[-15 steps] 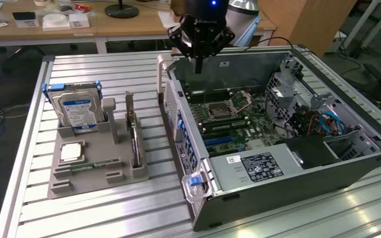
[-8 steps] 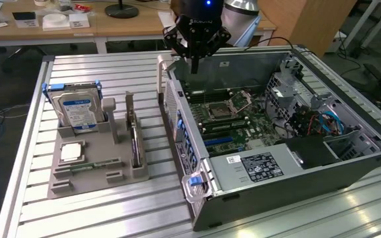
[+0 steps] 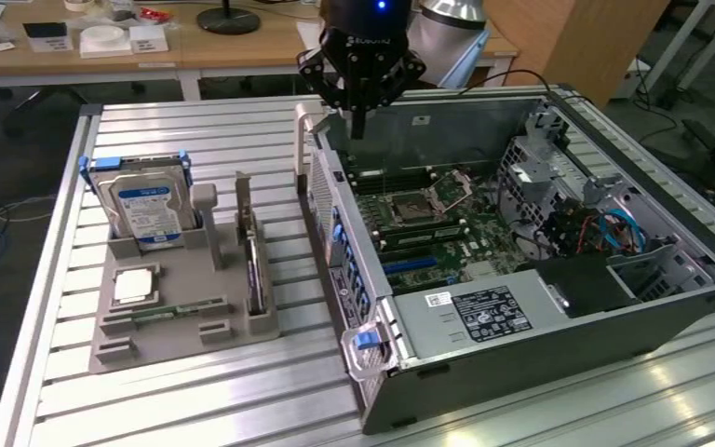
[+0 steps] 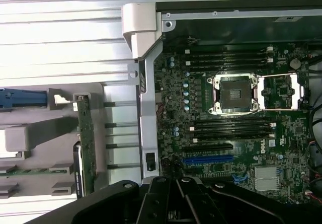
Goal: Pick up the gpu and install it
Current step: 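Reach for the gpu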
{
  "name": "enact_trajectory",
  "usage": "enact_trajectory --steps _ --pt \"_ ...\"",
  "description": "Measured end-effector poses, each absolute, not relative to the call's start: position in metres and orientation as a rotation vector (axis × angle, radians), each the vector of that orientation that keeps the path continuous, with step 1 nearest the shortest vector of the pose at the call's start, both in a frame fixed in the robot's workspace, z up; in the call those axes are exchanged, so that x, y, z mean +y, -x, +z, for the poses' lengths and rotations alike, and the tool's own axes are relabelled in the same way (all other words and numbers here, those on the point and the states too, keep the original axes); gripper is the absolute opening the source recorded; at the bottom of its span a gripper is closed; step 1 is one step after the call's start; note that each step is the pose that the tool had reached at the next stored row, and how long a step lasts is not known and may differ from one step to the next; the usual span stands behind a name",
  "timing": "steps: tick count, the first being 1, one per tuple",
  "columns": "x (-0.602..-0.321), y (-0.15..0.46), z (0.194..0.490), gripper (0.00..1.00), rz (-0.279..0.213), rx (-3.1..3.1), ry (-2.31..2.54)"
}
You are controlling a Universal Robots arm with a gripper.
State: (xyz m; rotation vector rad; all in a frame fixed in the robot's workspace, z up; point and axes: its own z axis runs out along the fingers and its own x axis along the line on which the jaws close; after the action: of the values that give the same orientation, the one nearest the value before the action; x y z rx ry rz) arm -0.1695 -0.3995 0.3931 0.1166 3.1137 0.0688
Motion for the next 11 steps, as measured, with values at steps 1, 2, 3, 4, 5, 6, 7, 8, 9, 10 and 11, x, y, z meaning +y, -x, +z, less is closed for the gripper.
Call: enact_trajectory --steps 1,2,3,4,5,6,7,8,9,10,11 --pt "-0.4 0.17 0.393 0.11 0.069 3.114 -0.117" --pt "-0.4 0.171 0.393 0.11 0.069 3.114 -0.117" --pt "-0.4 0.172 0.393 0.11 0.069 3.114 -0.117" --pt "-0.4 0.173 0.393 0.11 0.069 3.114 -0.117" --pt "-0.4 0.174 0.393 0.11 0.069 3.114 -0.117" --pt "-0.4 0.175 0.393 0.11 0.069 3.114 -0.117" --pt "-0.4 0.176 0.393 0.11 0.069 3.114 -0.117" --pt "-0.4 0.178 0.393 0.11 0.069 3.114 -0.117" --pt "-0.4 0.179 0.393 0.11 0.069 3.114 -0.117" --pt "-0.4 0.18 0.393 0.11 0.069 3.114 -0.117" --pt "-0.399 0.181 0.393 0.11 0.069 3.114 -0.117"
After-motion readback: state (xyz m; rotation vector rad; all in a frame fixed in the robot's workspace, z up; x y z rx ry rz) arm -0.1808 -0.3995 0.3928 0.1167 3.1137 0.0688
